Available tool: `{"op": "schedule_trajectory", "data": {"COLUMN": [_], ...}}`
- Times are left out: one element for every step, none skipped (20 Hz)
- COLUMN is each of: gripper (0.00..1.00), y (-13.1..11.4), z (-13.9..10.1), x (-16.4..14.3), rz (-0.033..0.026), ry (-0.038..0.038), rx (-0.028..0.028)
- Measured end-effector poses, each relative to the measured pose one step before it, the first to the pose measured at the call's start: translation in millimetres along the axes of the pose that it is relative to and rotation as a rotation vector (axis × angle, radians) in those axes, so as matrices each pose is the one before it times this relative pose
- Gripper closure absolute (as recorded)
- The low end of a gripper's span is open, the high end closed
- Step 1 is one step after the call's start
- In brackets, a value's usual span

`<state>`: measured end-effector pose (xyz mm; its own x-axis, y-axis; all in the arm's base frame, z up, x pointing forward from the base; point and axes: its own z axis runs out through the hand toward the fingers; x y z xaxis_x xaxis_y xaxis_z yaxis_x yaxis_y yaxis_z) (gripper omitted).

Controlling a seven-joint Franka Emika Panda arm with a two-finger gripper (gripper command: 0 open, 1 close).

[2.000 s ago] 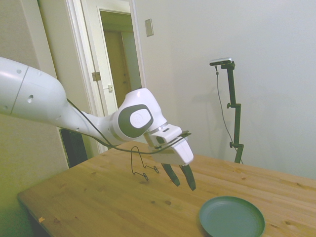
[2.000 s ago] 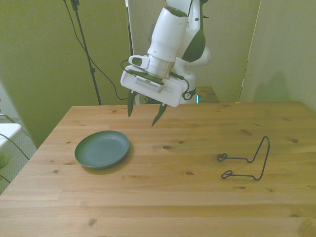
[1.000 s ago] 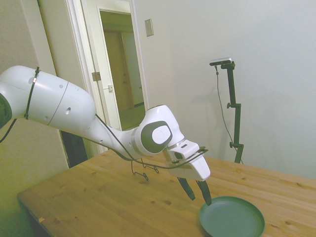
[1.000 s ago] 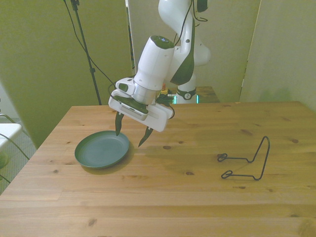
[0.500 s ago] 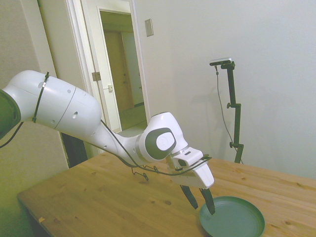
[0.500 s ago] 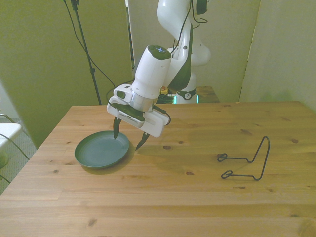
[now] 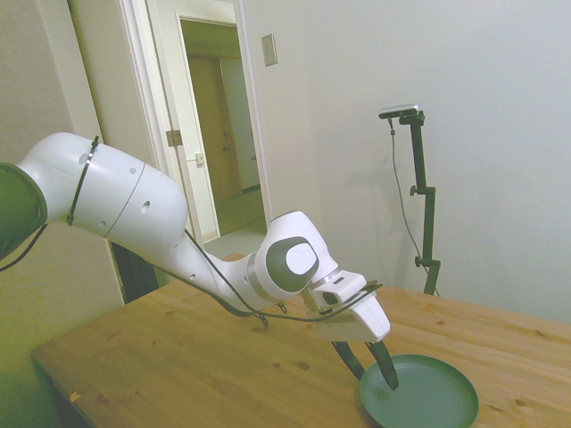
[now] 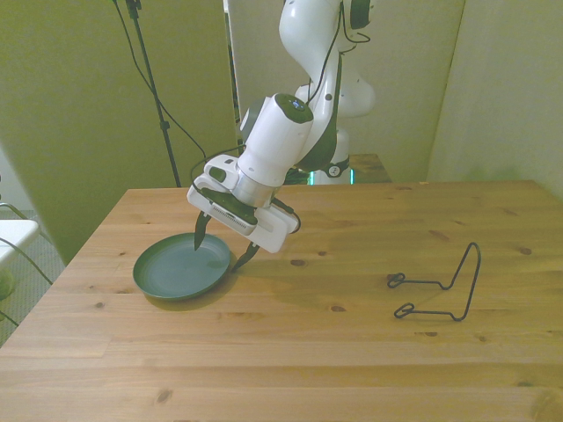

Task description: Load the plate

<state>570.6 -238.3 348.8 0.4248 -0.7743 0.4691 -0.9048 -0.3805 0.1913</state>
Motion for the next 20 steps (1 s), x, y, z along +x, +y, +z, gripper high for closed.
{"op": "schedule_trajectory", "data": {"gripper": [1.00, 1.00, 1.00, 1.00, 1.00, 1.00, 1.00, 1.00, 1.00, 1.00, 1.00, 1.00, 1.00, 1.00, 1.00, 1.00, 1.00, 1.00, 1.00, 1.00], "y": [0.12, 0.16, 0.16, 0.13, 0.07, 0.01, -0.14, 0.06, 0.18, 0.27, 0.66, 0.69, 0.72, 0.34, 0.07, 0.11, 0.15, 0.22, 0.37, 0.27], "z": [0.08, 0.16, 0.15, 0.12, 0.09, 0.43, 0.40, 0.57, 0.54, 0.53, 0.84, 0.81, 0.88, 0.55, 0.34, 0.32, 0.35, 0.39, 0.52, 0.39], "x": [0.13, 0.07, 0.12, 0.17, 0.00, -0.38, -0.56, -0.67, -0.39, -0.07, 0.04, 0.09, -0.06, -0.26, -0.44, -0.35, -0.36, -0.28, -0.23, -0.15], "rz": [0.00178, 0.00077, 0.00043, 0.00045, 0.00061, 0.00068, 0.00032, 0.00035, 0.00207, 0.00367, 0.00332, 0.00244, 0.00284, 0.00337, 0.00390, 0.00302, 0.00260, 0.00072, 0.00119, 0.00269], "ry": [0.00025, 0.00019, 0.00027, 0.00056, -0.00019, -0.00058, -0.00032, -0.00111, -0.00202, -0.00287, -0.00274, -0.00214, -0.00288, -0.00456, -0.00540, -0.00436, -0.00503, -0.00365, -0.00278, -0.00437], "rx": [0.00045, 0.00057, 0.00085, 0.00161, 0.00112, 0.00308, 0.00404, 0.00246, 0.00255, 0.00399, 0.00237, 0.00160, 0.00126, 0.00215, 0.00248, 0.00141, 0.00152, 0.00107, 0.00021, 0.00153]}}
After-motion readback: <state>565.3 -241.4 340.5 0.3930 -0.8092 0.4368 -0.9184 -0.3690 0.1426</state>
